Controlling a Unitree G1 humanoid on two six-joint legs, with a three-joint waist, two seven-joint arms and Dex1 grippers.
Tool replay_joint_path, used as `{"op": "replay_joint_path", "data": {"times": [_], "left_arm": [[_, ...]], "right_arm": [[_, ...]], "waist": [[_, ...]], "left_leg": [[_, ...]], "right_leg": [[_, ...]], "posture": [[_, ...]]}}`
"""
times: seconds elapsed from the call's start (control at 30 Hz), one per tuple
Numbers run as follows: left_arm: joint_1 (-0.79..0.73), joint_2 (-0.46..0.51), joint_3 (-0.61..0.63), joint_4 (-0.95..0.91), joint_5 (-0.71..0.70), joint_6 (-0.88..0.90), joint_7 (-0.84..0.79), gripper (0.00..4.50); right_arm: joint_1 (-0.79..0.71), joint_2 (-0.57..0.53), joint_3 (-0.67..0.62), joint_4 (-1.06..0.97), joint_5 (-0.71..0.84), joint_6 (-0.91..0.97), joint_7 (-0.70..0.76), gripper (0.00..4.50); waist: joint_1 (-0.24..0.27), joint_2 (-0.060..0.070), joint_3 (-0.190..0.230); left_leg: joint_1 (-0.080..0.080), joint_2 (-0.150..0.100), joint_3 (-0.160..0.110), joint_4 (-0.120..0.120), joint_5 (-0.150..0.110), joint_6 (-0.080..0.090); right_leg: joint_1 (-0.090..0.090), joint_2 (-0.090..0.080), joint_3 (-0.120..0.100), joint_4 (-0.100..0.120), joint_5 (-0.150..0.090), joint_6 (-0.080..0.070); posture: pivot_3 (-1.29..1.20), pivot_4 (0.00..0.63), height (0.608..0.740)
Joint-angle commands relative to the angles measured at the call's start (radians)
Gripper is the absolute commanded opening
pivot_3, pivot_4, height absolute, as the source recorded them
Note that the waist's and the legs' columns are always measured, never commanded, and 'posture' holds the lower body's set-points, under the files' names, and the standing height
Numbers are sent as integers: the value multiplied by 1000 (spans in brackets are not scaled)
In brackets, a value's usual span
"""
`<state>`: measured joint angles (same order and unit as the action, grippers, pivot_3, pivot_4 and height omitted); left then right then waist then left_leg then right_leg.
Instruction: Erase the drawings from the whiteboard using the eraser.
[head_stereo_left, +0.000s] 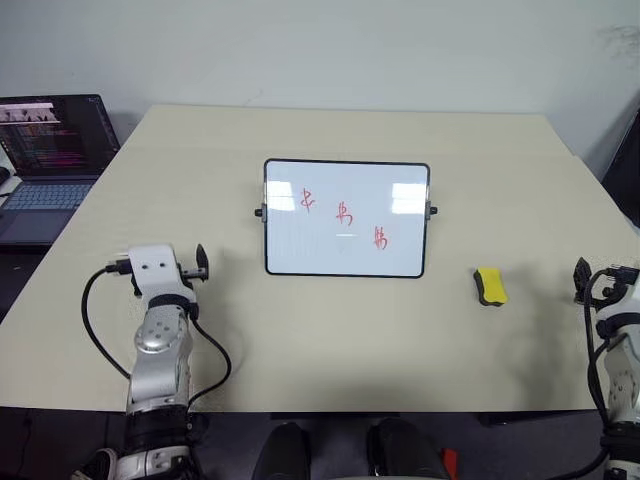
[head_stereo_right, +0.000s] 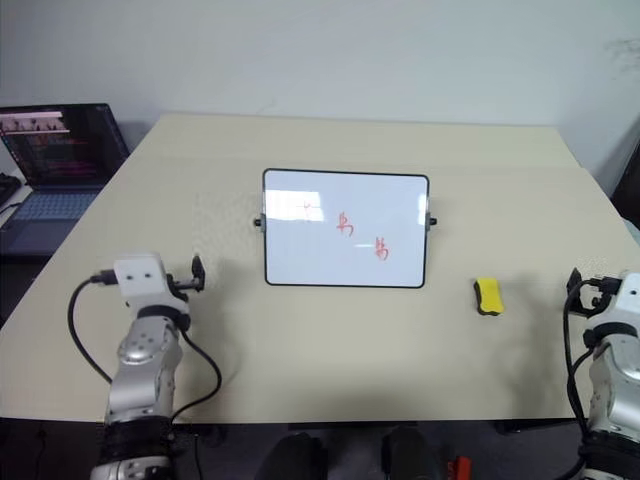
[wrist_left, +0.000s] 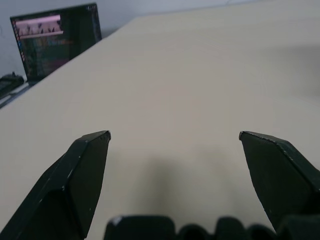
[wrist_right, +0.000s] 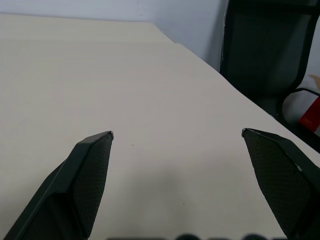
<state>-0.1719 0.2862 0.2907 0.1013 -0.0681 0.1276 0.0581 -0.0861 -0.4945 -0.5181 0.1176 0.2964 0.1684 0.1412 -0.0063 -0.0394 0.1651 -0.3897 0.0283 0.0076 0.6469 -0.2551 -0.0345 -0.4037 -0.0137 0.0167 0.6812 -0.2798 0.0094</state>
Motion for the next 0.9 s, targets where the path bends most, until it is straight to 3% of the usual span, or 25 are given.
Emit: {"op": "replay_joint_path", "data": {"times": [0.03,0.27,0.4,0.57,0.67,0.77,0.9], "left_arm": [[-6,-6,9,-40,14,-28,25,4500],[-25,-19,19,-54,-43,-20,-11,4500],[-70,38,39,-92,-119,-27,-121,4500],[-184,193,96,-113,-266,-16,-324,4500],[-249,258,74,-140,-397,94,-483,4500],[-293,327,-24,-224,-550,284,-694,4500],[-315,407,-157,-294,-598,396,-899,4500]], "right_arm": [[-6,-26,-23,-32,9,20,6,4457],[-34,-37,-36,-86,15,81,-8,4457],[-65,-31,-56,-132,45,98,-12,4457],[-41,-13,-34,-303,132,225,11,4457],[15,-2,-40,-452,222,334,19,4457],[97,-22,-30,-639,338,468,41,4457],[154,1,-26,-806,553,639,-18,4457]], "waist": [[0,0,0],[0,1,-1],[-1,1,0],[0,1,0],[1,2,0],[4,3,0],[-1,2,0]], "left_leg": [[0,0,0,0,0,0],[0,0,0,0,0,0],[0,0,0,0,0,0],[-1,2,-1,0,0,0],[-1,1,-1,0,0,0],[-2,-1,-1,0,0,0],[-2,0,-2,0,0,0]], "right_leg": [[0,0,0,0,0,0],[0,0,0,0,0,0],[0,1,0,0,0,0],[0,3,-1,0,0,0],[0,4,-1,-1,0,0],[0,4,-1,-1,0,0],[0,5,-1,-1,0,1]], "posture": [[0,150,740],[0,150,740],[0,150,740],[0,150,740],[0,150,740],[0,150,740],[0,150,740]]}}
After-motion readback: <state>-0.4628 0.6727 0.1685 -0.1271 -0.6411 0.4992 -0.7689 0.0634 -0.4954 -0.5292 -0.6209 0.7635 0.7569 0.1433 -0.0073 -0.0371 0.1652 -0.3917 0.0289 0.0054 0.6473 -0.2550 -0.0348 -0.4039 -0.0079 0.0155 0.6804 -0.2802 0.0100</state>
